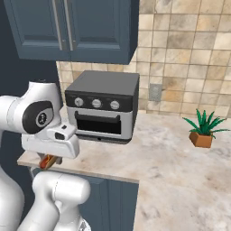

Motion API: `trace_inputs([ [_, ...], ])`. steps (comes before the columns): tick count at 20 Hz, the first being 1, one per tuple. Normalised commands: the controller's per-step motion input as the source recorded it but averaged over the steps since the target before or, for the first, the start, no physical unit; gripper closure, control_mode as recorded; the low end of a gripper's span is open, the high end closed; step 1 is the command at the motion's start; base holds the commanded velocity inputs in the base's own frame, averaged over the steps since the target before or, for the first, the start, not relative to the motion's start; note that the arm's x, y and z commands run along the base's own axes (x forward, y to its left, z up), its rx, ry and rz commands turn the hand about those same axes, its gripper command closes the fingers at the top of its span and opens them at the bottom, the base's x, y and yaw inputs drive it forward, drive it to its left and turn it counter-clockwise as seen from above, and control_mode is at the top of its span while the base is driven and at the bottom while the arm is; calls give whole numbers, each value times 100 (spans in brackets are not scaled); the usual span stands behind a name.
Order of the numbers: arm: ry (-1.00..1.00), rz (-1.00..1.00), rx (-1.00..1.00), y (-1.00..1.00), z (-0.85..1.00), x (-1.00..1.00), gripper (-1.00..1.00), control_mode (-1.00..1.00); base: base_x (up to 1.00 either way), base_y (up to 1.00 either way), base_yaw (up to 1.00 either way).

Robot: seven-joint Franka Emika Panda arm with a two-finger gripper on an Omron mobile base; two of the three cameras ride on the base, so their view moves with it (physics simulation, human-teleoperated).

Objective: Store the hot dog in the freezer for long-term storage. Close the freezer door after placing the cooked food.

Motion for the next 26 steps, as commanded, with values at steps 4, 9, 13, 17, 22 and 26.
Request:
trace_inputs([
  [4, -27, 0, -3, 0, -15, 0, 100, -100, 0, 0, 0],
  [9, -9, 0, 0, 0, 0, 0, 100, -100, 0, 0, 0],
  [13, 0, 0, 0, 0, 0, 0, 100, -100, 0, 0, 0],
  [17, 0, 0, 0, 0, 0, 0, 100, -100, 0, 0, 0],
  [22, 0, 0, 0, 0, 0, -9, 100, 100, -15, 0, 0],
  [26, 0, 0, 0, 0, 0, 0, 100, 100, -52, 4, 0],
])
